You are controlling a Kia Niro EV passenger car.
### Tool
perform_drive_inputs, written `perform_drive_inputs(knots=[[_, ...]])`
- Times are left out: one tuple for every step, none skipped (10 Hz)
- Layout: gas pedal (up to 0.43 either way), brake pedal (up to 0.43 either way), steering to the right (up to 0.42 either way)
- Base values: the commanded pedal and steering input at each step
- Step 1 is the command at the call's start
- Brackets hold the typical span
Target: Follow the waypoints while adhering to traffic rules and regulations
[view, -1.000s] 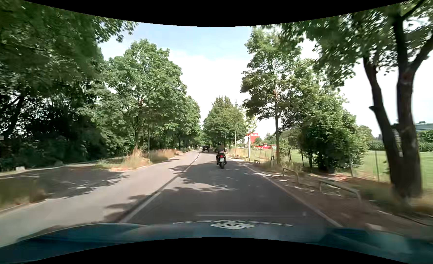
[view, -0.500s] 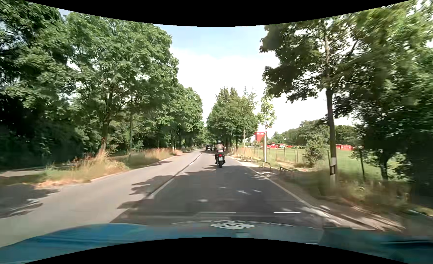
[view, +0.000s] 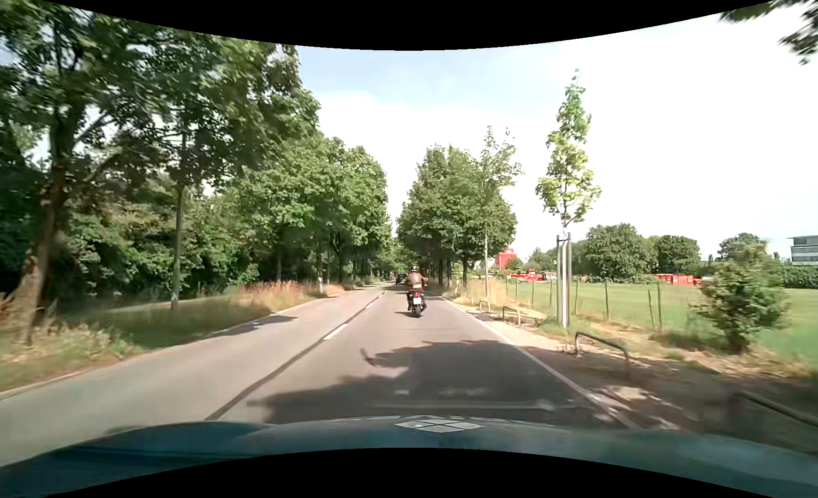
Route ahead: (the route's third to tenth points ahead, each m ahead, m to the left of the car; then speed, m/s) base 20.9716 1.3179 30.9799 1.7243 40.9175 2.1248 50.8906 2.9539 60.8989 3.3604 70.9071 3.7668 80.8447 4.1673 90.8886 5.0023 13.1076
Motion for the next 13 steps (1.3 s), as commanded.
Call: perform_drive_inputs(knots=[[0.008,0.000,-0.022],[0.008,0.000,-0.022],[0.020,0.000,-0.021],[0.020,0.000,-0.020],[0.039,0.000,-0.018],[0.039,0.000,-0.016],[0.039,0.000,-0.015],[0.039,0.000,-0.014],[0.039,0.000,-0.014],[0.039,0.000,-0.014],[0.039,0.000,-0.012],[0.039,0.000,-0.011],[0.039,0.000,-0.009]])
